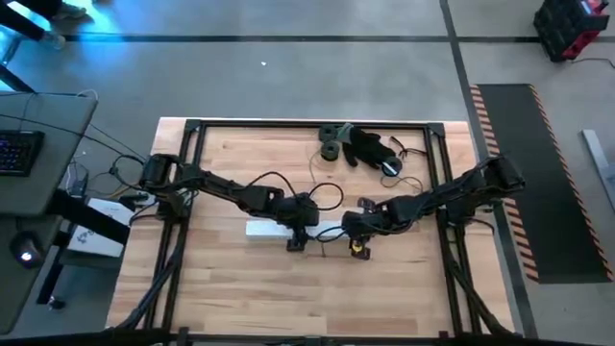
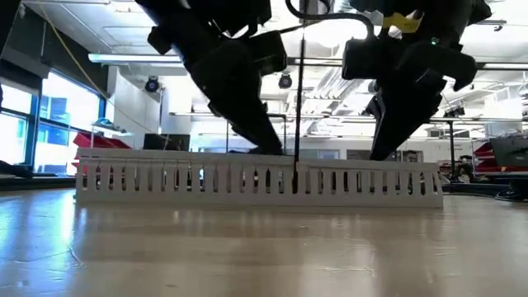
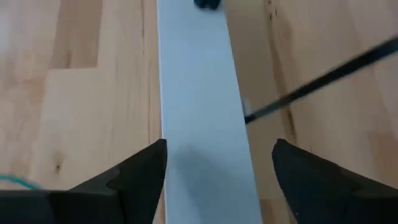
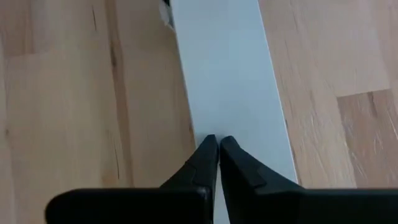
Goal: Ziptie cables
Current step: Close the white cable duct
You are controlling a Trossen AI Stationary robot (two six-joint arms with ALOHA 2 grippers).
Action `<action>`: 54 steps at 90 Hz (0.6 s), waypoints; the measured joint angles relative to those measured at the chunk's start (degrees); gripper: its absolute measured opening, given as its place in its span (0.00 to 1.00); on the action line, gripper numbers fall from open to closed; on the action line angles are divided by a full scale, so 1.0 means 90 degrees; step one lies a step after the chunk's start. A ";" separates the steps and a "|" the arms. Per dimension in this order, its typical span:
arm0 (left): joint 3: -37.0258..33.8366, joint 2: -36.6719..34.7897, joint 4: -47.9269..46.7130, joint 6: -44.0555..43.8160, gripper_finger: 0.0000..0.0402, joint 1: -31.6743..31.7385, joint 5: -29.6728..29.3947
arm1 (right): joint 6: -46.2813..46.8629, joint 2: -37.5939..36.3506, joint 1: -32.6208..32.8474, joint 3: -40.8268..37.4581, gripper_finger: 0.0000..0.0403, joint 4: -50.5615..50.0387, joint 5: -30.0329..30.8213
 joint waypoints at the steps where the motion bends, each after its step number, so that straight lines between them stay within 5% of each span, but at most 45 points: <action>1: 0.0000 0.0000 0.0007 0.0000 0.68 0.0000 0.0010 | -0.0016 0.0000 0.0000 0.0000 0.00 0.0003 0.0000; 34: -0.0010 -0.0367 -0.0276 0.0369 0.68 -0.0202 -0.0620 | -0.0269 0.0000 0.0002 0.0002 0.01 0.0037 0.0019; 54: -0.0014 -0.0603 -0.0573 0.0376 0.61 -0.0188 -0.0641 | -0.0381 -0.0212 -0.0001 -0.0011 0.13 0.0080 0.0081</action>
